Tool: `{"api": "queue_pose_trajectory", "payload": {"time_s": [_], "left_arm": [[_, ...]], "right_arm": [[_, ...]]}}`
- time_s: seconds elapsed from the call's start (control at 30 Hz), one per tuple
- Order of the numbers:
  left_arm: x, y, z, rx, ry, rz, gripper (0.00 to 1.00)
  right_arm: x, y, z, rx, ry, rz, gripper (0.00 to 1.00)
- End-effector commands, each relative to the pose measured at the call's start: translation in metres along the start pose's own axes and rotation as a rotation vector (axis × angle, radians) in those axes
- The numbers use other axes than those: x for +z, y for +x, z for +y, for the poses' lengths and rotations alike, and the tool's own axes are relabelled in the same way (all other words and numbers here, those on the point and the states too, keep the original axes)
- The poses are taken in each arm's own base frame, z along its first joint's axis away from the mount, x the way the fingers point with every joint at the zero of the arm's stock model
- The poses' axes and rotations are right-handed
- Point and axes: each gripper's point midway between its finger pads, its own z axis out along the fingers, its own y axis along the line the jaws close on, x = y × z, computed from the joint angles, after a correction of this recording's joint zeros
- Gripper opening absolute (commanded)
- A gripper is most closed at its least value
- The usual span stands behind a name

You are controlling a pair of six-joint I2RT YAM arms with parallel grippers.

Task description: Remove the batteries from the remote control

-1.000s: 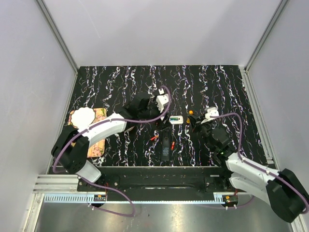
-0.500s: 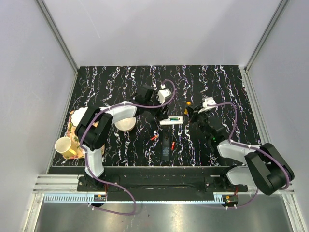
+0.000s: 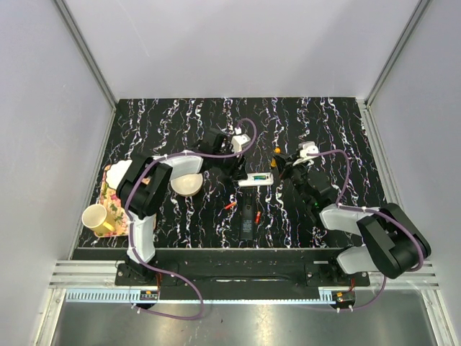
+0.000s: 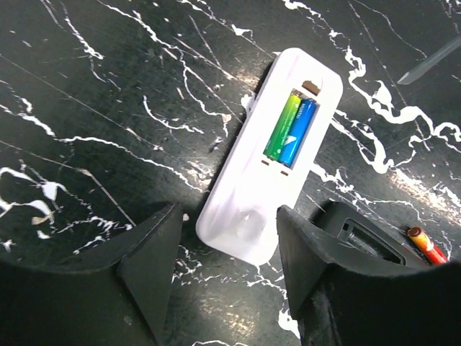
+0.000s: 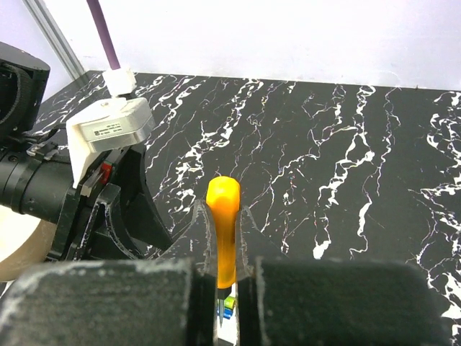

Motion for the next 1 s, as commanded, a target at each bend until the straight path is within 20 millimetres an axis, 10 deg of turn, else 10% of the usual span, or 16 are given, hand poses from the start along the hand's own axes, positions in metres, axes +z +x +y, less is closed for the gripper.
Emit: {"api": "queue_pose_trajectory", "payload": {"time_s": [0.0, 0.3, 0.97], "left_arm": [[0.007, -0.006, -0.011, -0.016, 0.079, -0.057, 0.56], [0.002, 0.005, -0.023, -0.055, 0.110, -0.071, 0.43], [-0.028, -0.035, -0.023, 0.008, -0.004, -0.179, 0.63]], "right_arm": [[0.012, -0.030, 0.008, -0.010, -0.043, -0.116, 0.00], [0.013, -0.029, 0.015, -0.014, -0.090, -0.171, 0.00], [0.036, -0.019, 0.035, -0.085, -0.217, -0.215, 0.00]]}}
